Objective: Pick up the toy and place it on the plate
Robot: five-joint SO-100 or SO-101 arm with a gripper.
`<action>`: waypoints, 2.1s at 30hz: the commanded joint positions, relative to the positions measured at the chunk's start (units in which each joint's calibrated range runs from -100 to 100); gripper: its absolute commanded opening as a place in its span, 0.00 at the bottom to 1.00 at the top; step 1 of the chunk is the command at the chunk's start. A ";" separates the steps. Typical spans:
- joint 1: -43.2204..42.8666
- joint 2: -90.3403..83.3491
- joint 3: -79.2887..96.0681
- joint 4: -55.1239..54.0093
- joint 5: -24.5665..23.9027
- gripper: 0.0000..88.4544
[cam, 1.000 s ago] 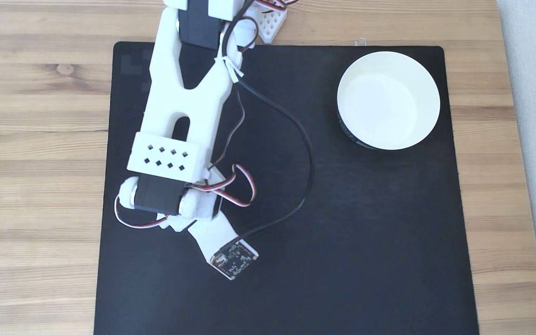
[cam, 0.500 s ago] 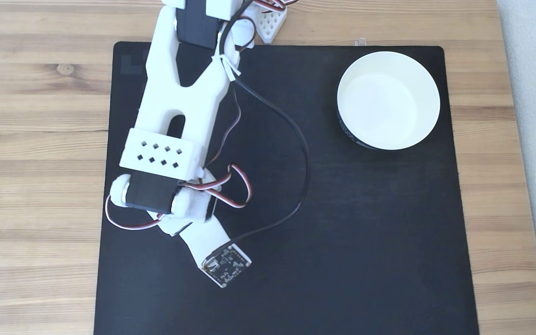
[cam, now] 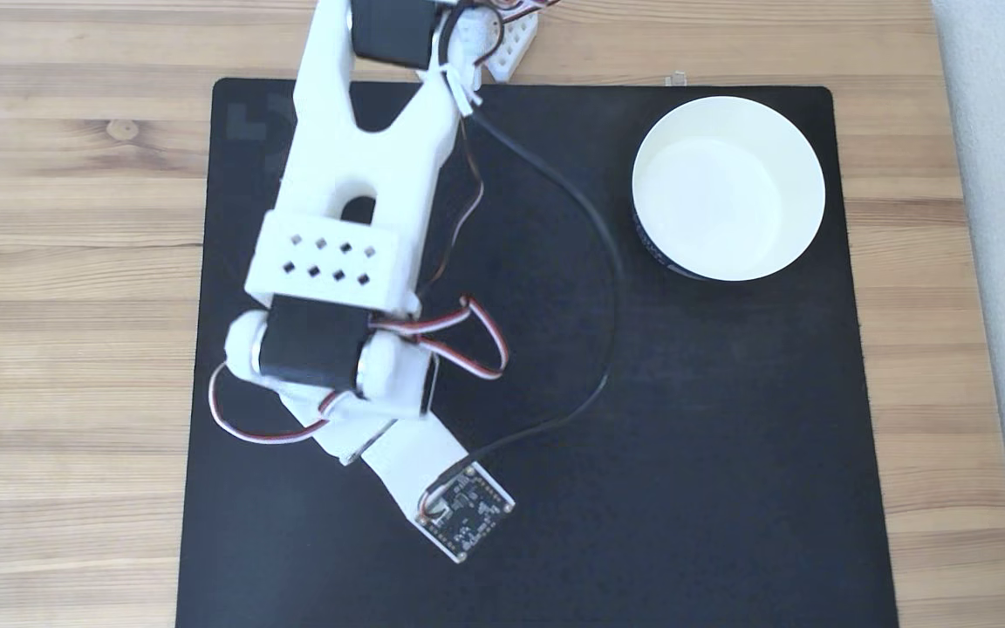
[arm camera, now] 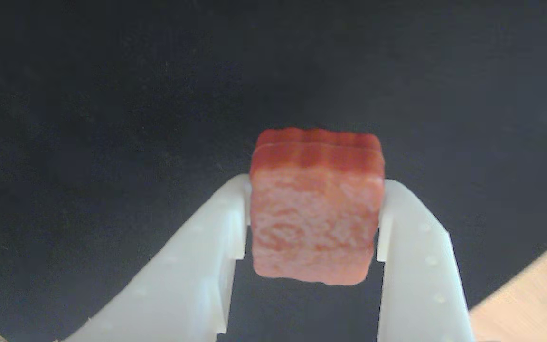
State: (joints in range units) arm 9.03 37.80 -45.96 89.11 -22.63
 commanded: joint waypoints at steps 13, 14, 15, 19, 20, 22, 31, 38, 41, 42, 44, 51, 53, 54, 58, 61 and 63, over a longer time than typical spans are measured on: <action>-19.78 -31.92 -1.76 -1.98 0.29 0.03; -20.45 -33.09 -0.86 -2.06 0.29 0.03; -21.03 -34.59 0.40 -2.06 0.29 0.03; -24.71 -42.85 11.67 -6.13 0.29 0.03; -25.47 -44.18 13.74 -7.31 0.29 0.03; -27.89 -48.01 20.23 -10.96 0.29 0.03; -45.04 -65.19 63.40 -37.12 -0.18 0.03; -52.99 -74.19 93.69 -53.12 -4.78 0.03; -54.33 -76.94 99.18 -54.14 -5.35 0.03; -54.83 -78.69 102.79 -54.14 -5.71 0.03; -55.50 -80.36 106.48 -54.14 -6.55 0.03; -55.91 -85.78 116.31 -54.22 -8.38 0.03; -55.91 -86.03 116.58 -54.22 -8.43 0.03; -55.91 -86.03 116.58 -54.22 -8.43 0.03; -55.91 -86.11 116.49 -54.22 -8.43 0.04; -56.00 -86.03 116.58 -54.22 -8.43 0.17; -56.33 -86.03 116.67 -54.14 -8.38 0.26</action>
State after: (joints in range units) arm -46.65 -47.13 70.43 36.01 -30.81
